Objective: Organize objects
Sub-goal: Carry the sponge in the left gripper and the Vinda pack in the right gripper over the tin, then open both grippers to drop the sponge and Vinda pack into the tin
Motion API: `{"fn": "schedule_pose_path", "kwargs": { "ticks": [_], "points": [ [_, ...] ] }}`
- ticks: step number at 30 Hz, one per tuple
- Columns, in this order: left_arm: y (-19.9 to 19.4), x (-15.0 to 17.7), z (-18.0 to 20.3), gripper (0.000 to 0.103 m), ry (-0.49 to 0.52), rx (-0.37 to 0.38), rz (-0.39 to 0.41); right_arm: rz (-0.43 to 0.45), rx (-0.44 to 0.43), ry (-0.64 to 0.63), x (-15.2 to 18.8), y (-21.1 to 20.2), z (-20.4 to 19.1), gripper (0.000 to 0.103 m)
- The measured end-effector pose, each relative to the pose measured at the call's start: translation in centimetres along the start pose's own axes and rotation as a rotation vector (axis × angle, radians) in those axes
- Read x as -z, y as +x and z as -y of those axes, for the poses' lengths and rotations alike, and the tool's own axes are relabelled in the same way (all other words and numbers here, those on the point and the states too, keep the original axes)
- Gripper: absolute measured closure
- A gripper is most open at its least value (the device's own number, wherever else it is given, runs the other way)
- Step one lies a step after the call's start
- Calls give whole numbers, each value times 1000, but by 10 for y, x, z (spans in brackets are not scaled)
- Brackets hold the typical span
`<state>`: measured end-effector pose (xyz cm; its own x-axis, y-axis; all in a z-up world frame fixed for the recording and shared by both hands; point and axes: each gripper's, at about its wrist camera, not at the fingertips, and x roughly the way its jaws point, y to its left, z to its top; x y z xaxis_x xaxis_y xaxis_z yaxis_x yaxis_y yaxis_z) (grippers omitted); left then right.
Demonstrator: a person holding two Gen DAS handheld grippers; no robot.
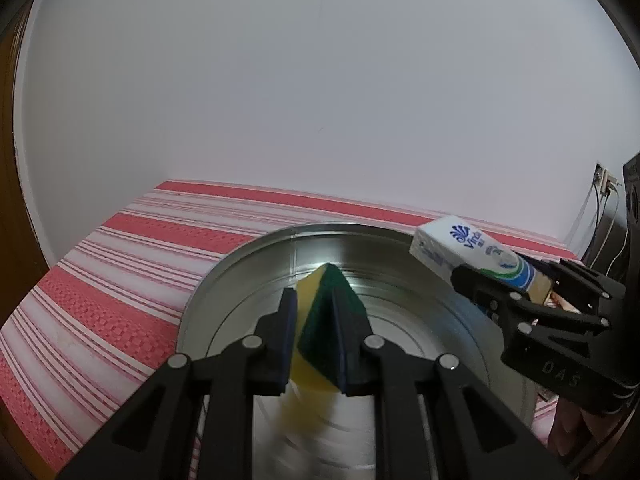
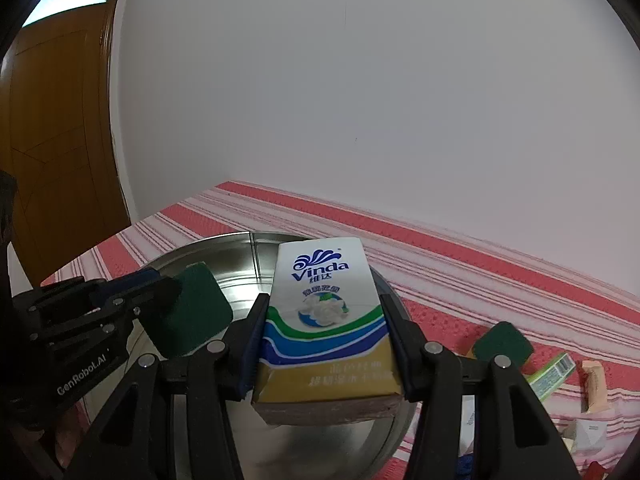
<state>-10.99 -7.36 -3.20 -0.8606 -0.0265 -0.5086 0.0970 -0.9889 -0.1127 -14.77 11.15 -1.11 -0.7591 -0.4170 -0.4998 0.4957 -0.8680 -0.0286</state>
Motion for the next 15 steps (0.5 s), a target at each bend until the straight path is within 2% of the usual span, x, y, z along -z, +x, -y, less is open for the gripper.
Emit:
{"fn": "schedule_pose_path", "kwargs": {
  "ticks": [15],
  "points": [
    [18, 1, -15, 88, 6, -49, -40, -51, 1, -4, 7, 18, 4, 48]
  ]
}}
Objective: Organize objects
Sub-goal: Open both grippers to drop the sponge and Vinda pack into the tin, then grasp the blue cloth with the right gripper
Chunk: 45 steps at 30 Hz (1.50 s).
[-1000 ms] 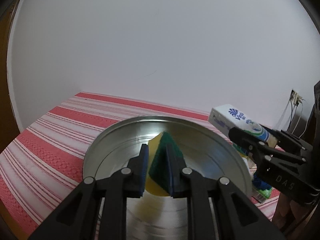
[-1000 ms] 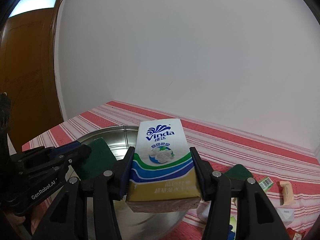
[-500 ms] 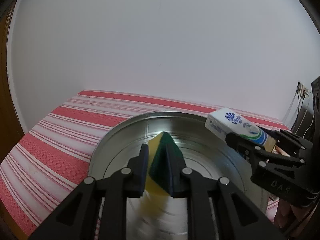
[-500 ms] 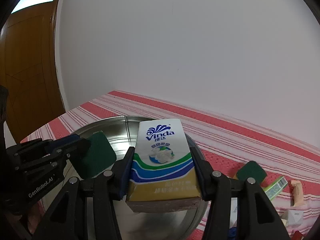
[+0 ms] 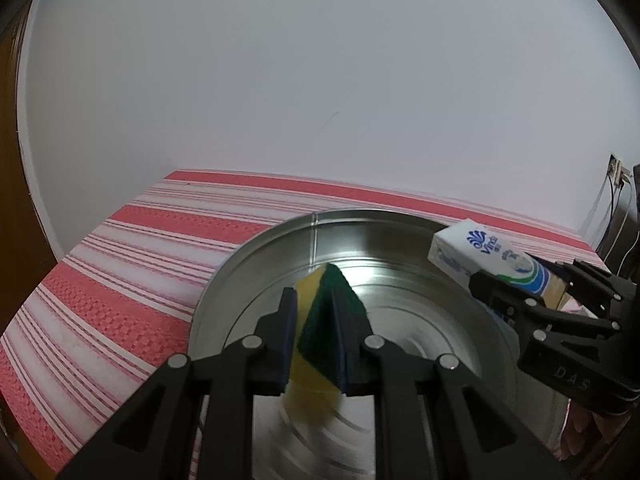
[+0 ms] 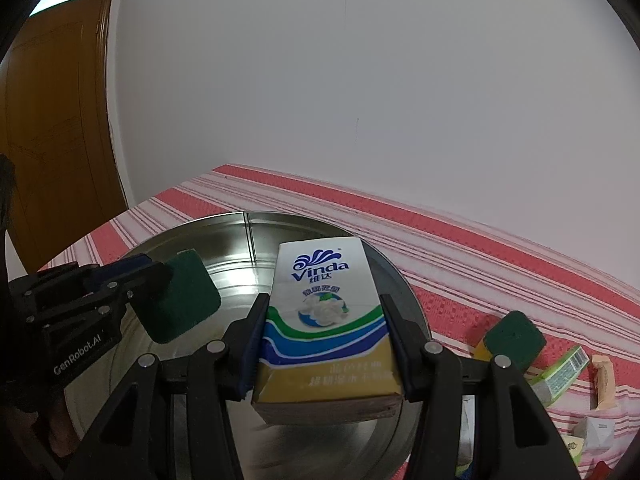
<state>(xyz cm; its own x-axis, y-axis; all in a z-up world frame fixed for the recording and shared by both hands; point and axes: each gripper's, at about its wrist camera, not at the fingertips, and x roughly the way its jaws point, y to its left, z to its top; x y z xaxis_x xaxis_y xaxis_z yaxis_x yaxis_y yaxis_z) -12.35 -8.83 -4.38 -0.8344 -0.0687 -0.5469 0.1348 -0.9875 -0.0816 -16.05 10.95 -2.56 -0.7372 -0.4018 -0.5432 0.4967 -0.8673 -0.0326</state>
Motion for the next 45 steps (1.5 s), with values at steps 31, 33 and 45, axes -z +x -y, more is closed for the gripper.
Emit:
{"fn": "schedule_pose_path", "kwargs": {
  "ticks": [31, 33, 45],
  "points": [
    [-44, 12, 25, 2, -12, -80, 128, 129, 90, 98, 47, -77, 53, 30],
    [-44, 13, 28, 2, 2, -70, 138, 105, 115, 109, 59, -82, 62, 30],
    [-53, 22, 54, 2, 33, -15, 129, -45, 140, 110, 84, -73, 74, 30]
  ]
}}
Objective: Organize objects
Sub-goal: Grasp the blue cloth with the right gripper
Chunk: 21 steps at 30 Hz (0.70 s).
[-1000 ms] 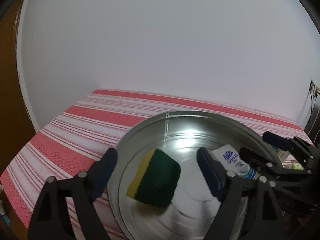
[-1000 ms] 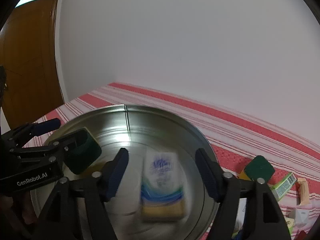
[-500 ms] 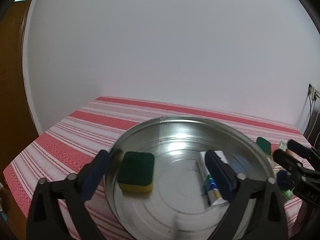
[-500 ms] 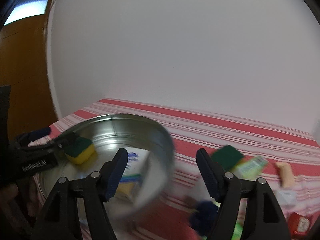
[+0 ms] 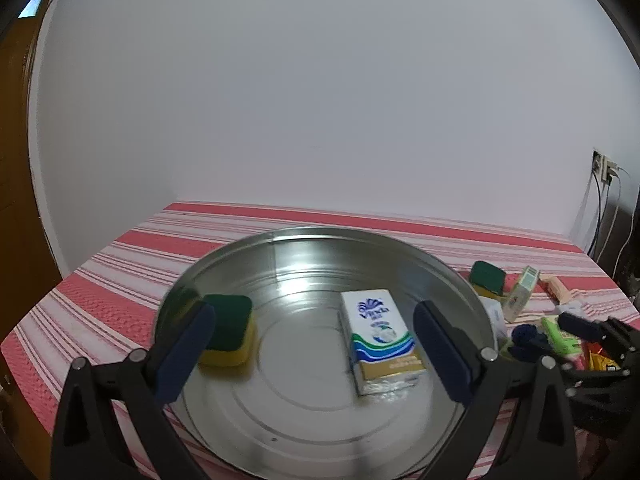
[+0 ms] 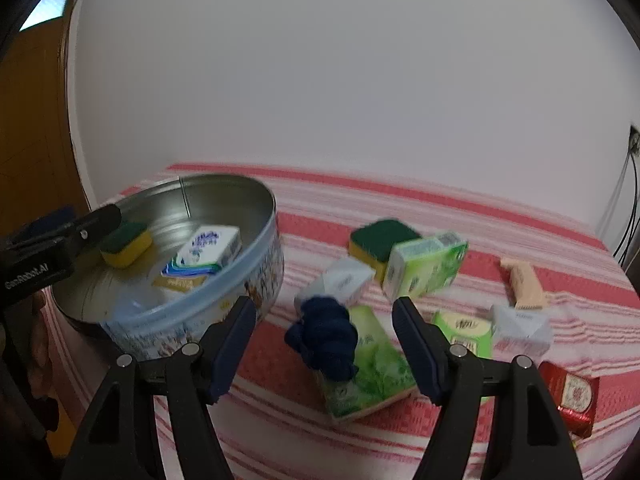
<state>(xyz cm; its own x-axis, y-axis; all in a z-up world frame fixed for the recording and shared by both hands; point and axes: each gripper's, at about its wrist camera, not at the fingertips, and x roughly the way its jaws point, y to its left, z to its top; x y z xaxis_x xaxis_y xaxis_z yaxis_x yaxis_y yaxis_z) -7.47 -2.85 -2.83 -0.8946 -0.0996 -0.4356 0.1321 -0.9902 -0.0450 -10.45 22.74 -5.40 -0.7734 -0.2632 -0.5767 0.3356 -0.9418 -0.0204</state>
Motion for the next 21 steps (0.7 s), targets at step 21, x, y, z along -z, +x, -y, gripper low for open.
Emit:
{"fn": "schedule_pose_path", "kwargs": {
  "ticks": [21],
  "points": [
    [-9, 7, 95, 2, 143, 166, -11, 168, 112, 222, 28, -54, 81, 64]
  ]
}}
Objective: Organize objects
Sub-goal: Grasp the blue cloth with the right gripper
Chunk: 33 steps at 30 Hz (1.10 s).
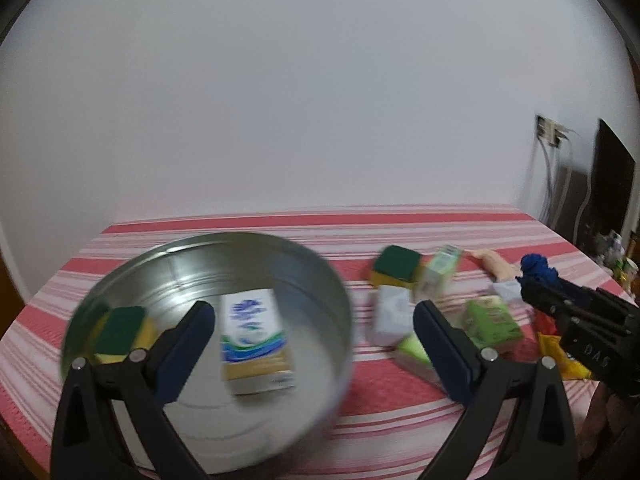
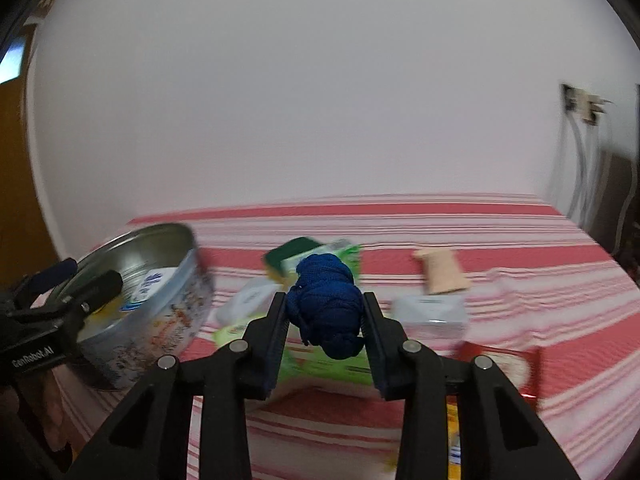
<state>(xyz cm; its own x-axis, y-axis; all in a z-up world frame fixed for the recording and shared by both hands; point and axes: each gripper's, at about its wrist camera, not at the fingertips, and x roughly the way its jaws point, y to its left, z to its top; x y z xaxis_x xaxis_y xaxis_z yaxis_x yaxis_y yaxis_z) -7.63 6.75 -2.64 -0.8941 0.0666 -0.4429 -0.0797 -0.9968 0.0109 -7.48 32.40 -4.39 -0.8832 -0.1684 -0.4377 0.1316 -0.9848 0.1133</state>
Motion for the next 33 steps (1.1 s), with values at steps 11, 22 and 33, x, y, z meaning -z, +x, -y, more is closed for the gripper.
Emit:
{"fn": "schedule_pose_path", "kwargs": {
  "ticks": [11, 22, 33],
  "points": [
    [12, 13, 71, 2, 120, 123, -69, -2, 47, 79, 15, -8, 41, 64],
    [37, 25, 91, 12, 179, 211, -197, 14, 39, 56, 16, -6, 39, 64],
    [49, 25, 94, 20, 189, 255, -263, -11, 40, 43, 15, -4, 37, 64]
  ]
}}
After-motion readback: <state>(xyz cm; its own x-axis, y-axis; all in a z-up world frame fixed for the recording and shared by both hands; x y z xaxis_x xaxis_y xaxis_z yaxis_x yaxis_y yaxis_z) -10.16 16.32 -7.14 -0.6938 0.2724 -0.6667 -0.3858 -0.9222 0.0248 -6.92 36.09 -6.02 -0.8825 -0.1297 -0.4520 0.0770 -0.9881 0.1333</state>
